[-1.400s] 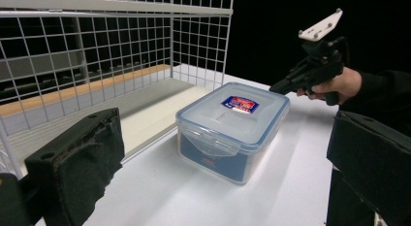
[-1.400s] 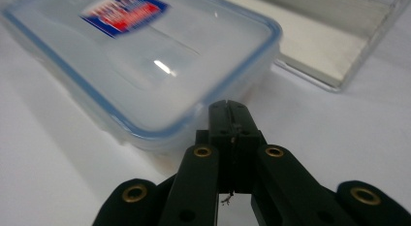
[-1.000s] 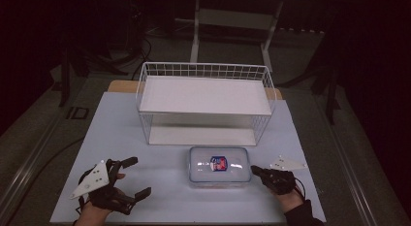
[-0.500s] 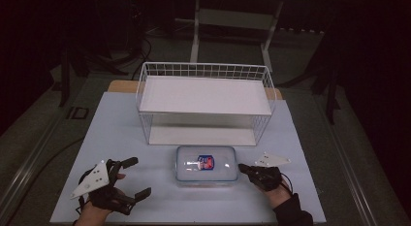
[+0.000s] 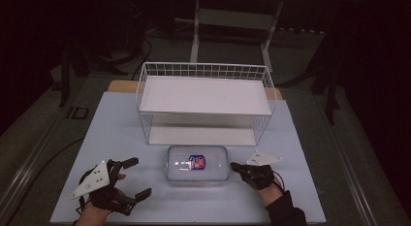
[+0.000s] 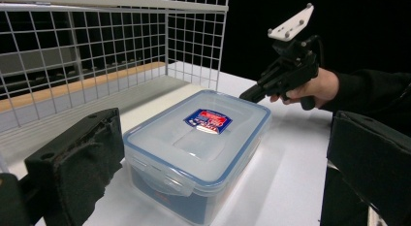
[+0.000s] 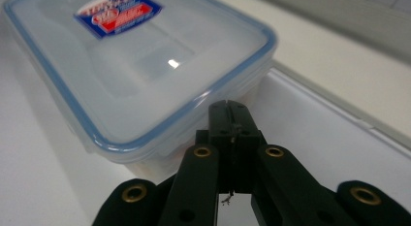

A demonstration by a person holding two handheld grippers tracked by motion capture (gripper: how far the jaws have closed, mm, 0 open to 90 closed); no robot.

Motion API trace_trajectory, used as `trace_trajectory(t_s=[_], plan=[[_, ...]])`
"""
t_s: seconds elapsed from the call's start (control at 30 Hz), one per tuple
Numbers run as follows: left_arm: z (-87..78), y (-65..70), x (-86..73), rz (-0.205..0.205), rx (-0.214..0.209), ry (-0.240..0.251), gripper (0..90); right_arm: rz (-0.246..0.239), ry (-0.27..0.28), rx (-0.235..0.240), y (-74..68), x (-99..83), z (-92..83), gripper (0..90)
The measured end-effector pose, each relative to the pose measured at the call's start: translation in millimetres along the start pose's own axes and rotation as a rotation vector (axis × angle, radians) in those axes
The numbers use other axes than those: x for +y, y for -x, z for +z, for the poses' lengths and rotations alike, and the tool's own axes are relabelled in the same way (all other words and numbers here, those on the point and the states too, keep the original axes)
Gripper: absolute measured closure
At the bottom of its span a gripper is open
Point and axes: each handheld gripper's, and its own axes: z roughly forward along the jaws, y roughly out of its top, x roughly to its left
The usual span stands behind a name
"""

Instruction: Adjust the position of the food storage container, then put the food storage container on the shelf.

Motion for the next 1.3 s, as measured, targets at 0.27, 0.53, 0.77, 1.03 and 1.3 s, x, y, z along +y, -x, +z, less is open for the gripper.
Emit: trace_trajectory(t_s=[0.27,0.53,0.77,1.03,1.3], plan=[[1.8,0.4,0.2,-0.007,-0.001,-0.007,0.0,0.016,0.088,-0.004,-3.8,5.1,-26.4,67.6],[5.1,3.4,1.1,-0.009,-0.013,-0.016,0.0,0.031,0.159,0.034,-13.2,12.6,-40.8,14.9],[10.0,5.6,3.0,-0.018,-0.029,-0.027,0.0,0.038,0.224,0.025,-23.6,15.4,-50.8,16.8],[18.6,6.3,7.5,-0.035,-0.032,-0.051,0.0,-0.025,0.323,0.043,-21.7,17.4,-58.5,17.5],[29.3,5.1,27.3,-0.045,-0.031,-0.106,0.0,-0.071,0.332,-0.029,-29.2,26.4,-71.4,14.9]])
